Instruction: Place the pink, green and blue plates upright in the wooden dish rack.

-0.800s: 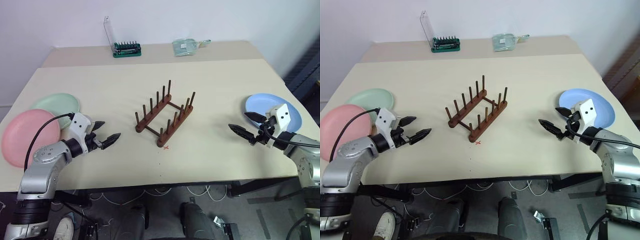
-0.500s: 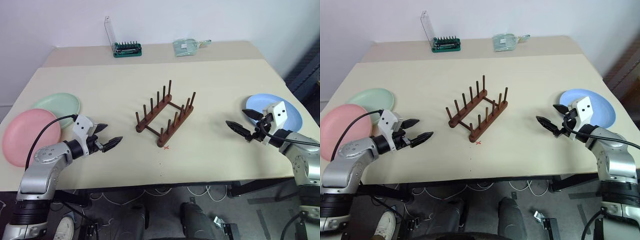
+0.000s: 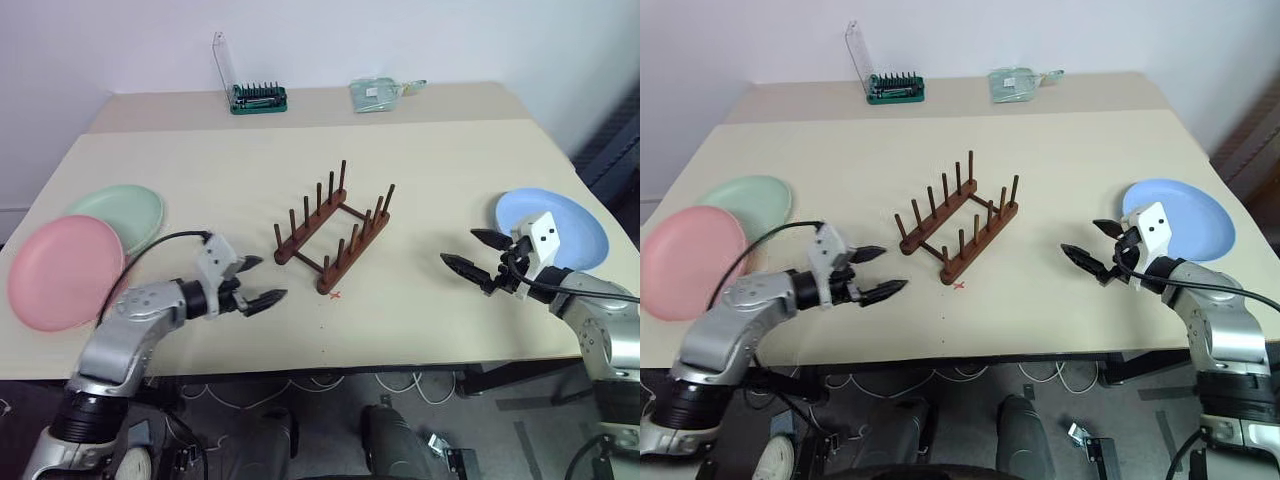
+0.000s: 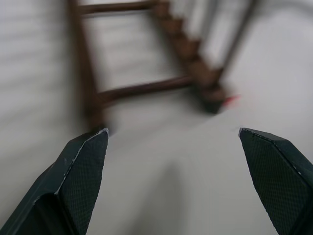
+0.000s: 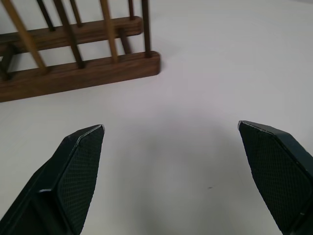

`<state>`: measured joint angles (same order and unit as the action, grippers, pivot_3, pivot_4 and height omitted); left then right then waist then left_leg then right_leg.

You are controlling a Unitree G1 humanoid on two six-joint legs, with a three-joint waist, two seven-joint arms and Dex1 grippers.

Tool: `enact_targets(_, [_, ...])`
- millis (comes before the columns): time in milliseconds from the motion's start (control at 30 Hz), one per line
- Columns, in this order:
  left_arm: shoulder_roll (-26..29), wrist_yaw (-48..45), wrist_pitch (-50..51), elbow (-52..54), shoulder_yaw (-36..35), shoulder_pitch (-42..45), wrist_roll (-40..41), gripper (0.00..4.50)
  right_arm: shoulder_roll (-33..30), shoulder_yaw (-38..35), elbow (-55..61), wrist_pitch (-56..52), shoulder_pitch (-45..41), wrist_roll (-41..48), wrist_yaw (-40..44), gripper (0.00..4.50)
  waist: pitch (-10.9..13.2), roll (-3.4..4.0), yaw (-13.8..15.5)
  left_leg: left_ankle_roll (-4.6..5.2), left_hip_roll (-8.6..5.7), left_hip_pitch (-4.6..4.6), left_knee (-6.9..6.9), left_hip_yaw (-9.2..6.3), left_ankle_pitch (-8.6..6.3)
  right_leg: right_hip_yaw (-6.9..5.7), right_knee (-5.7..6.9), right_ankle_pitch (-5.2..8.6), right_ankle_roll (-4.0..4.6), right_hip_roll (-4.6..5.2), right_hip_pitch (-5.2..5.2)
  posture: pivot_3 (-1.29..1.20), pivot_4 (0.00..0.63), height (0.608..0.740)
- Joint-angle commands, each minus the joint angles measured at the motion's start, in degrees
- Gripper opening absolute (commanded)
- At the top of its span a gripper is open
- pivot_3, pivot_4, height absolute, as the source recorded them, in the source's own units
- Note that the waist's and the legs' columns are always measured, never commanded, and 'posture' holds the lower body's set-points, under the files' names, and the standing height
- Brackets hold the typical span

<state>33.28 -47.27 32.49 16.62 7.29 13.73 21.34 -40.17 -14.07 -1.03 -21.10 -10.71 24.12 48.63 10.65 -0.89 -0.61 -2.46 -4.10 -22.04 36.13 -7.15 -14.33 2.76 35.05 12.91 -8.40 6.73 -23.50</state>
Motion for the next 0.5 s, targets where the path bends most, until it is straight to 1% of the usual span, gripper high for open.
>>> enact_targets(33, [-1.3,0.7,2.0,2.5,6.1,1.4,-2.6,4.41,0.5,-2.0,3.7,-0.5,1.4,1.6,-0.9,4.5,0.0,0.0,-0.2,0.0,0.0,0.0,-0.01,0.0,0.0,0.0,0.0,0.0,0.0,0.0,0.0,0.0,0.15,0.74])
enact_targets(133, [-2.7,2.6,2.2,1.7,9.7,1.4,-5.4,4.41,0.6,-2.9,4.8,-0.5,2.7,2.1,-1.9,4.5,0.0,0.02,-0.5,0.0,0.04,0.04,-0.06,0.01,0.0,0.0,0.03,0.0,0.0,-0.03,-0.03,0.0,0.15,0.74])
enact_targets(200, [-4.8,5.1,3.4,0.5,8.8,1.6,-5.2,4.41,0.7,-3.3,5.9,-0.8,3.6,2.3,-2.6,4.5,0.0,0.04,-0.2,0.0,0.04,0.04,-0.05,0.01,0.0,0.0,0.03,0.01,0.0,-0.04,-0.02,0.0,0.15,0.74])
enact_targets(300, [-8.6,11.3,3.5,-2.0,9.1,2.5,-8.8,4.41,0.6,-4.7,5.2,0.5,4.9,1.9,-3.1,4.5,0.0,0.02,0.0,0.01,0.02,0.01,0.02,-0.01,0.0,0.0,0.0,0.02,-0.01,-0.02,0.01,0.0,0.15,0.74])
enact_targets(400, [-11.1,14.2,2.1,-2.9,8.3,2.2,-10.0,4.41,1.3,-5.3,6.3,0.8,6.2,2.0,-3.9,4.5,0.0,0.02,0.1,0.01,0.0,0.01,0.02,-0.03,0.0,0.0,0.0,0.03,-0.04,-0.01,0.03,0.0,0.15,0.74])
enact_targets(433, [-11.8,14.7,1.9,-3.3,8.0,2.2,-9.9,4.2,1.5,-5.4,6.6,1.0,6.8,2.1,-4.1,4.5,0.0,0.03,0.1,0.01,0.0,0.01,0.02,-0.03,0.0,0.0,0.0,0.03,-0.04,-0.01,0.03,0.0,0.15,0.74])
enact_targets(500, [-12.2,14.9,0.9,-4.4,8.2,2.2,-10.6,3.53,2.0,-5.4,6.8,1.5,7.7,2.0,-4.5,4.5,0.0,0.03,0.0,0.01,0.0,0.02,0.03,-0.03,0.0,0.0,0.01,0.03,-0.04,-0.01,0.03,0.0,0.15,0.74])
